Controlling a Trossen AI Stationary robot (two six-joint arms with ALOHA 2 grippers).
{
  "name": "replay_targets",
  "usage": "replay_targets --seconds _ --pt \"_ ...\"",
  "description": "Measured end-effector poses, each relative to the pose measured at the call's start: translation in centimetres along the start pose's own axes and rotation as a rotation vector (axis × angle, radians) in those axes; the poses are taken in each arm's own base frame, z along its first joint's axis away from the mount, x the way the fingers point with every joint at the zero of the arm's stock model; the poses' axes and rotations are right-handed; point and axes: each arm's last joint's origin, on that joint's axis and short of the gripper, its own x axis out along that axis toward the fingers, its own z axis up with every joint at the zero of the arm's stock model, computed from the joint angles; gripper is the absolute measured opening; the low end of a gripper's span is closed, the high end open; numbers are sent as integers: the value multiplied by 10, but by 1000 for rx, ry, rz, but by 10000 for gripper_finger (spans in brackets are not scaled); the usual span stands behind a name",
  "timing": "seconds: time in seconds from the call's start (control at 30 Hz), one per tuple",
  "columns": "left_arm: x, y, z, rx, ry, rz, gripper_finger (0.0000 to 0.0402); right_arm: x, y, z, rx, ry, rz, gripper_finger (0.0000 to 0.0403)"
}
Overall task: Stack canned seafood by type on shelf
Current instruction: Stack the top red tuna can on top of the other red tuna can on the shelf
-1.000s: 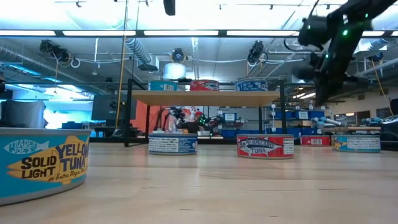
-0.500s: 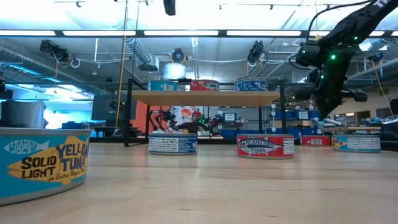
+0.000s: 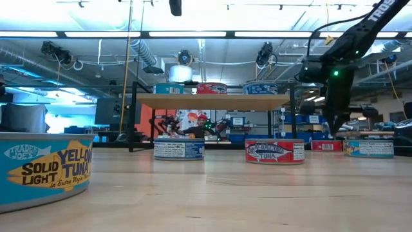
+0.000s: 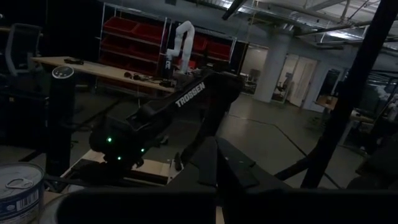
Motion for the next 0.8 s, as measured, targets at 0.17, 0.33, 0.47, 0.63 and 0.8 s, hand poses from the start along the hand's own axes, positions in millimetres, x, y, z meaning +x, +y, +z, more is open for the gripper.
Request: replay_targets --seconds 0.17,0.33,0.47,0.63,0.8 --pt "0 0 0 4 0 1 2 13 3 -5 62 18 -39 1" --pt "0 0 0 5 0 1 2 17 6 -8 56 31 -48 1" --pt "0 0 0 5 1 1 2 14 6 -11 38 56 -46 2" --pt "0 0 0 5 0 1 2 2 -5 -16 -2 122 -93 2" --pt "0 0 0 7 1 1 2 -10 -16 -16 -97 189 -101 2"
